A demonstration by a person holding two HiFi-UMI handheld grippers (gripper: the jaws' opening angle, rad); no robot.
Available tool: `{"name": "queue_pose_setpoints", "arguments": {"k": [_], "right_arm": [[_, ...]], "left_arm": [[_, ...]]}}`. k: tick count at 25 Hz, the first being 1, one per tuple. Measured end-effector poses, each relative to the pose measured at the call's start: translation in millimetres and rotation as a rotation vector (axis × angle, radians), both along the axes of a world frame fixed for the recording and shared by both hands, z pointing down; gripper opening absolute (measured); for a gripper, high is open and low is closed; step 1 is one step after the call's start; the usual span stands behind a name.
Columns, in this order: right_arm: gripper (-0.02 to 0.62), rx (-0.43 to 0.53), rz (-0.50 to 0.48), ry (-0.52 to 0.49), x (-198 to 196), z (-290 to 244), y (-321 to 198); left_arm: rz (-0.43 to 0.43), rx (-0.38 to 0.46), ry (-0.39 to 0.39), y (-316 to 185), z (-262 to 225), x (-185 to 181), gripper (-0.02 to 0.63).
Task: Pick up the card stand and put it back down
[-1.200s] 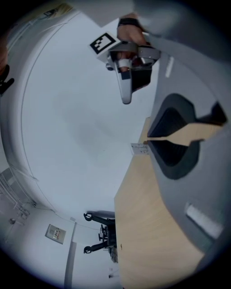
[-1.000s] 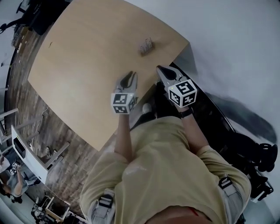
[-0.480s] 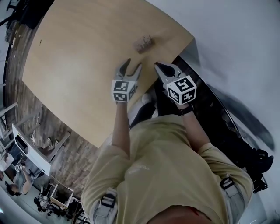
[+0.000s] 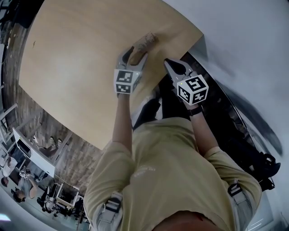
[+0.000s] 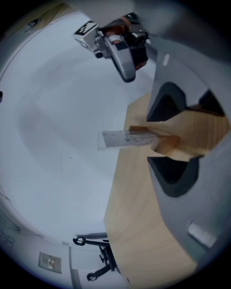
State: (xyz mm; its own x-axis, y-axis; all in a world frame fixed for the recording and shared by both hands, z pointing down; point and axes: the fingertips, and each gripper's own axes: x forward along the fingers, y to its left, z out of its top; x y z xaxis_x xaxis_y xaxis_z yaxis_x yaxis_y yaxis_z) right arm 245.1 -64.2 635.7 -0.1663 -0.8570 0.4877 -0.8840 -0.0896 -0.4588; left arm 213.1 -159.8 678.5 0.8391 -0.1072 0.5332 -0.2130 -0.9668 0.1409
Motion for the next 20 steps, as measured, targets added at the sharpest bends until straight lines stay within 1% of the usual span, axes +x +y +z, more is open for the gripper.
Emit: {"name": "queue_pose_setpoints", "arguments": {"k": [4,7,13,16,17,20], "right_arm": [[0.004,-0.012,0.020,-0.005,10.1,4.9,6.3],[0.004,-0.020,0.037,-0.007,19.3,9.1,14.1],[0.004,-0.035,0.071,-0.017,36.0,17.0,23.7],[0.003,-0.044,0.082,-0.019,41.5,19.6,26.6],[0.004,-0.047,0.084,-0.020,41.8,20.2,26.9],[0.004,-0.050,0.089,-0.024,42.1,22.9,28.5]], "left_arm": [[0.034,0.012,-0.012,-4.0,3.2,16.7,0.253],[0.052,0.030,0.009,-4.6,3.7,32.9,0.255],[0.068,0.019,0.014,-5.3,10.8,53.0,0.253],[0.121,0.055,0.004,-1.8,12.3,60.6,0.244],[0.138,0.072,-0.005,-1.3,12.9,61.0,0.227],[0.143,0.100,-0.015,-2.3,12.9,59.7,0.132]]}}
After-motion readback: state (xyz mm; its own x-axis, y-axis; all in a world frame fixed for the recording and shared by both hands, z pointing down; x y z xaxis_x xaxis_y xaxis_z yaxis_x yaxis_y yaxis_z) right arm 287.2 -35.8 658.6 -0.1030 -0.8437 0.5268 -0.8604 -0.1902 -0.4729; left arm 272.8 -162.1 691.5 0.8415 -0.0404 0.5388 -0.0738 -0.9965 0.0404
